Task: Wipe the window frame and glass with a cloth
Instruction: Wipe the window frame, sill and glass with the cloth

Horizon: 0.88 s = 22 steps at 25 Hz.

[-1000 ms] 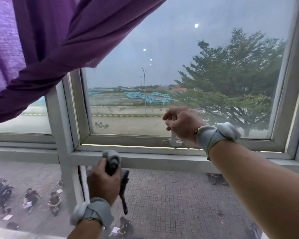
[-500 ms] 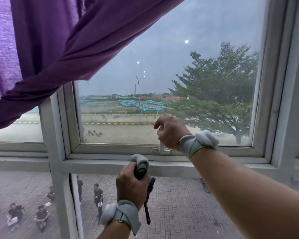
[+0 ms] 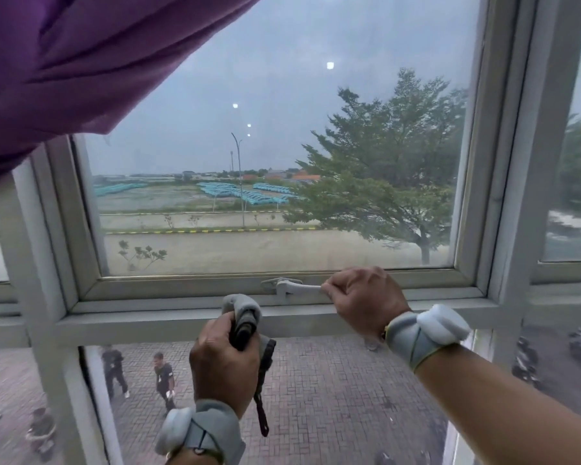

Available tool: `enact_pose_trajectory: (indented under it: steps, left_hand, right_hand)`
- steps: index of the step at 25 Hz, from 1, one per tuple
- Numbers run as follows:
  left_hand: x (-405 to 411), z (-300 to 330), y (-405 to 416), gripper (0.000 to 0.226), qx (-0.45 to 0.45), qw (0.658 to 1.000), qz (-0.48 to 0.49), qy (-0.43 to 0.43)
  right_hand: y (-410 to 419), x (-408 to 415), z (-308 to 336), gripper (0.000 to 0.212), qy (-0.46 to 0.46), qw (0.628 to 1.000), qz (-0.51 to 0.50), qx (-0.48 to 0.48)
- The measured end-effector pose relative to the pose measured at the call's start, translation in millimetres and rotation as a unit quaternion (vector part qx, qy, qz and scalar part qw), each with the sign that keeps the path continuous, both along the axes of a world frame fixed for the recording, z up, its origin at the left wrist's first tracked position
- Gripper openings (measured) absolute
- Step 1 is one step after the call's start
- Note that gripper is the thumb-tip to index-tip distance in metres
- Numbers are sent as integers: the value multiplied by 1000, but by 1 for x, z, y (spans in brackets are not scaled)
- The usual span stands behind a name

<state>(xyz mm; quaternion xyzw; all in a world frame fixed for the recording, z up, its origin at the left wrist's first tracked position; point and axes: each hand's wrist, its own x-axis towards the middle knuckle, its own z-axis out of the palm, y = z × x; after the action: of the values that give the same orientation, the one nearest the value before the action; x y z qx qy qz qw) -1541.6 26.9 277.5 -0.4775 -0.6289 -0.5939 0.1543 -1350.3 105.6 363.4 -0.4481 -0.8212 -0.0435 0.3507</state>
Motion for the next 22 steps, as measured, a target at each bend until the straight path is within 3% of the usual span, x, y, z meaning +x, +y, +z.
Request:
enact_pose_trajectory:
  steps: [9, 17, 22]
  left_hand:
    - [83, -3, 26, 17, 6, 997, -75, 19]
    - [235, 0, 65, 20, 10, 996, -89, 26]
    - [304, -2, 96, 33, 3, 997, -80, -21]
  right_hand:
    - [-12, 76, 12, 31, 103, 994, 9, -39]
    - [2, 255, 17, 35, 103, 993, -35, -35]
    - [13, 343, 17, 33, 101, 992, -63, -39]
